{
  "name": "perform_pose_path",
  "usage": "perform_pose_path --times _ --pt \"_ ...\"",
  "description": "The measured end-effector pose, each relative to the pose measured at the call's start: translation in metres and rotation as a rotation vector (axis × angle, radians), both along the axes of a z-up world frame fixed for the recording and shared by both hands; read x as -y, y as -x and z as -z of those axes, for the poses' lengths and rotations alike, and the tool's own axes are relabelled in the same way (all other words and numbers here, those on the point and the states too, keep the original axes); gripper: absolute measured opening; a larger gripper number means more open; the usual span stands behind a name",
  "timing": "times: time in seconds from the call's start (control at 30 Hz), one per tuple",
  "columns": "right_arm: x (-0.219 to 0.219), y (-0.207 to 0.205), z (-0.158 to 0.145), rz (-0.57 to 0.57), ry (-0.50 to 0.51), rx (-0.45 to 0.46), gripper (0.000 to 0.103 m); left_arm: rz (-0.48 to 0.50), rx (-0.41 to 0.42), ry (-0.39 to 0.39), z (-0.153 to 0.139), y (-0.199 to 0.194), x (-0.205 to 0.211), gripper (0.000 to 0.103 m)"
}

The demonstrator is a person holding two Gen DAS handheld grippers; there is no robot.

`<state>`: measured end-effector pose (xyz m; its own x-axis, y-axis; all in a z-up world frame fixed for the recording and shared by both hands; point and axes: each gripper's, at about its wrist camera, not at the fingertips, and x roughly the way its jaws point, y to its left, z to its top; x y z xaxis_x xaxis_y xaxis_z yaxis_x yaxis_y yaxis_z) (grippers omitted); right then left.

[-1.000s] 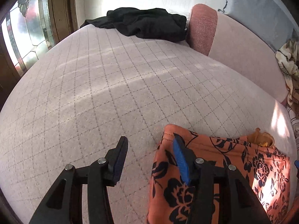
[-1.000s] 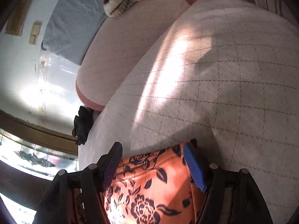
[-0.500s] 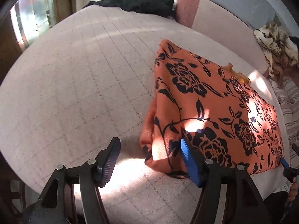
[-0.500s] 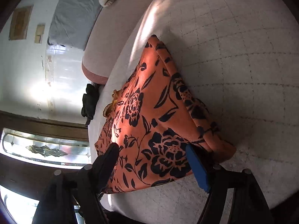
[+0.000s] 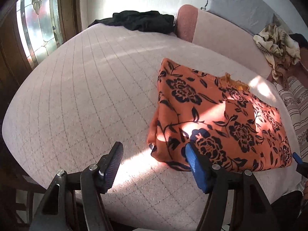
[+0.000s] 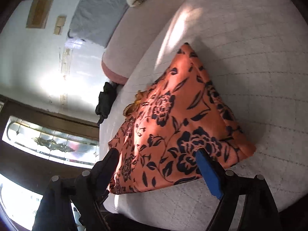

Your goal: Fold small clothes

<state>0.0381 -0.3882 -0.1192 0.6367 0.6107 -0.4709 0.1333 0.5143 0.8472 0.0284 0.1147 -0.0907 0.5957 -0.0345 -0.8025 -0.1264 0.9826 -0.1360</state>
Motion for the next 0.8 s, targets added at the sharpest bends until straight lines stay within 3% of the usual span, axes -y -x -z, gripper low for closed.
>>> perform_pose_path --times 0.07,0.13,0.17,0.2,0.27,0.37,0.5,0.6,0.7,0.8 --pt "-0.005 -0.007 -0.002 -0.037 0.018 0.027 0.086 0.022 0.001 -0.002 0.003 -0.007 0.005 0.070" --pt "-0.005 -0.018 0.014 -0.028 0.059 -0.023 0.087 -0.004 -0.118 -0.083 0.030 -0.023 0.009 0.070" --pt "-0.002 -0.023 0.030 -0.011 0.076 -0.101 0.087 -0.026 -0.196 -0.095 0.045 -0.027 0.005 0.072" --pt "0.002 -0.025 0.043 0.001 0.052 -0.156 0.087 -0.043 -0.167 -0.054 0.045 -0.023 -0.001 0.072" --pt "0.004 -0.027 0.036 0.015 0.030 -0.131 0.087 -0.058 -0.158 -0.094 0.033 -0.017 -0.001 0.072" --pt "0.009 -0.036 0.008 -0.021 0.065 -0.060 0.087 -0.038 -0.044 -0.129 0.001 -0.013 0.010 0.072" --pt "0.018 -0.085 0.003 -0.096 0.015 -0.065 0.088 0.052 0.042 -0.036 -0.023 -0.033 0.039 0.072" --pt "0.014 -0.139 0.026 -0.195 -0.060 -0.137 0.088 0.135 0.053 0.003 -0.019 -0.055 0.069 0.072" --pt "0.026 -0.189 0.044 -0.200 -0.048 -0.171 0.088 0.172 0.011 -0.011 0.001 -0.074 0.088 0.072" --pt "0.061 -0.217 0.043 -0.019 -0.029 -0.148 0.088 0.151 -0.057 -0.017 0.022 -0.082 0.089 0.072"
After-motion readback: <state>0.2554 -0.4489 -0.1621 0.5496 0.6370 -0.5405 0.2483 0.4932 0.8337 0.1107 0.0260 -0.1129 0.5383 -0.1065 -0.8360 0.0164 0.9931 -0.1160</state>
